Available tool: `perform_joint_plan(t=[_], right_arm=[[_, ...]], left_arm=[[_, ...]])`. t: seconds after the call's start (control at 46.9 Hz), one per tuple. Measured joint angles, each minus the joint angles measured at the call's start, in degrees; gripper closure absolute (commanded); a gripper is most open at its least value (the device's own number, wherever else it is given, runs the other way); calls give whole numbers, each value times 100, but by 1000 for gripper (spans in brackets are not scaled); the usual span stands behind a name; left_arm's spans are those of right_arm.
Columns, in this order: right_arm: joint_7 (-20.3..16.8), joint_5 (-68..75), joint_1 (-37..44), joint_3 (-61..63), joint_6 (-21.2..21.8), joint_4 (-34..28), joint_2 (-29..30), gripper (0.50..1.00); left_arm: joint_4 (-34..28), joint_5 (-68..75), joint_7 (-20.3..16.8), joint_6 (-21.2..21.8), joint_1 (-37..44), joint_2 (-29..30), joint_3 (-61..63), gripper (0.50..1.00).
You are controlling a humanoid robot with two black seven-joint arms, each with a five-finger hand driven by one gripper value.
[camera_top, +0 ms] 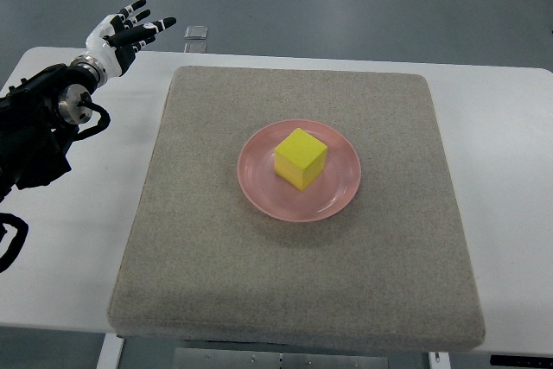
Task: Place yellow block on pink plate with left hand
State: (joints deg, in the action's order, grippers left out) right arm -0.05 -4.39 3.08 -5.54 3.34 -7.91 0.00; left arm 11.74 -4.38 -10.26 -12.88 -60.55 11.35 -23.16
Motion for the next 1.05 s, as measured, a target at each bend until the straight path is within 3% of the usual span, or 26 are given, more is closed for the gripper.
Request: perform_joint_plan(t=[1.045], right_arm=[[-2, 6, 22, 3, 35, -54, 0, 576]], left_arm=[[13, 27, -137, -56, 95, 44, -275, 510]])
